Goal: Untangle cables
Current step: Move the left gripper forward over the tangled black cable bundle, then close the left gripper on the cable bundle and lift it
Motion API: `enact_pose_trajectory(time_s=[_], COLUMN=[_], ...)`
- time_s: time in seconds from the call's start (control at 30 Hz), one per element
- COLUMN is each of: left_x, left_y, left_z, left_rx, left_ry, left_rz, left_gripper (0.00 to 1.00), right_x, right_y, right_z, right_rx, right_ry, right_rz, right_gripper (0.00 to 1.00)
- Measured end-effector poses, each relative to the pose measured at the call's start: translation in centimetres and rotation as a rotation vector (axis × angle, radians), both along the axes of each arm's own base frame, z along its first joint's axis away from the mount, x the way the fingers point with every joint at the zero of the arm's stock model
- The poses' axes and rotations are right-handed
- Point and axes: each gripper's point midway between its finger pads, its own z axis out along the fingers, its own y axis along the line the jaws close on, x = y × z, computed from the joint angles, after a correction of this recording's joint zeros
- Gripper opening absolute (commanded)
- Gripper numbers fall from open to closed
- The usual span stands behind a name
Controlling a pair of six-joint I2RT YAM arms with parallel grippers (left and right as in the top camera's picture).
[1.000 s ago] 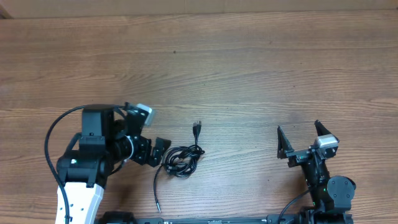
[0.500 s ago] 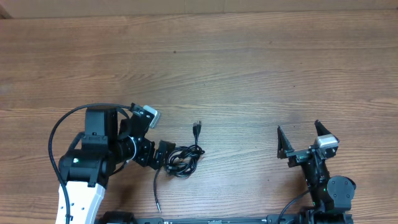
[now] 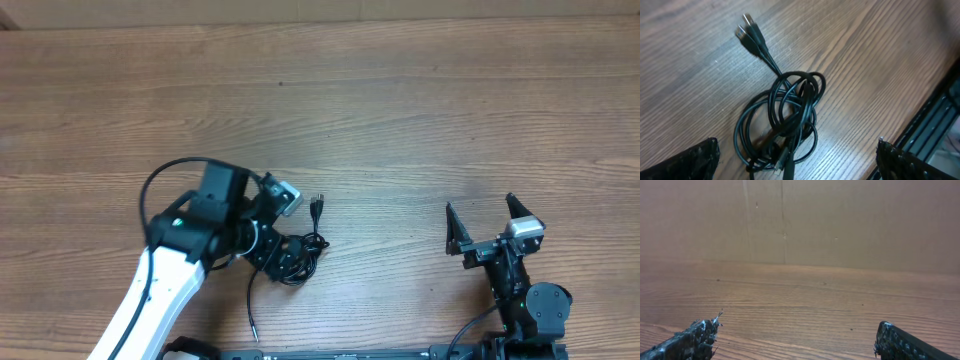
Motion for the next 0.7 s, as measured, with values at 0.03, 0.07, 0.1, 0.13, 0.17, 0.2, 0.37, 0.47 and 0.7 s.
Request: enact_pose_trajectory(time_s=[0.03,0.07,0.1,0.13,0.17,0.2,0.37,0.47,0.7], left_x=[0.1,0.3,0.5,0.7,0.9,1.0,1.5,1.5,1.4], left_y=[-0.1,-0.2,-0.3,-0.3,-0.4,-0.5,-0.4,-0.2,-0.1], left_z=[-0.5,-1.0,-1.5,-1.9,-2.4,-2.8,-4.4,-5.3,-6.4], left_rx=[0.016,0.029,0.045,0.058,0.07,0.078,0.114,0.135,0.158], left_ry=[0.01,0.016,0.023,0.029,0.035,0.041,0.075,0.102,0.138], left_rz=[-0.003,-0.006,-0.007,-0.008,-0.01,-0.01,0.0,0.003,-0.001], left_gripper=[1.0,1.0,1.0,1.0,1.0,1.0,0.82,0.86,0.91], right_x=[0.0,0.0,0.0,0.0,0.0,0.0,0.0,0.0,0.0], right_y=[0.0,0.0,0.0,0.0,0.0,0.0,0.0,0.0,0.0], right_z=[0.0,0.0,0.0,0.0,0.0,0.0,0.0,0.0,0.0], right_rx=[0.0,-0.001,0.0,0.0,-0.001,0.0,0.0,0.0,0.0], right_ry=[0.0,0.0,0.0,0.0,0.0,0.0,0.0,0.0,0.0], right_rz=[0.0,0.0,0.0,0.0,0.0,0.0,0.0,0.0,0.0], right_gripper=[1.0,1.0,1.0,1.0,1.0,1.0,1.0,1.0,1.0])
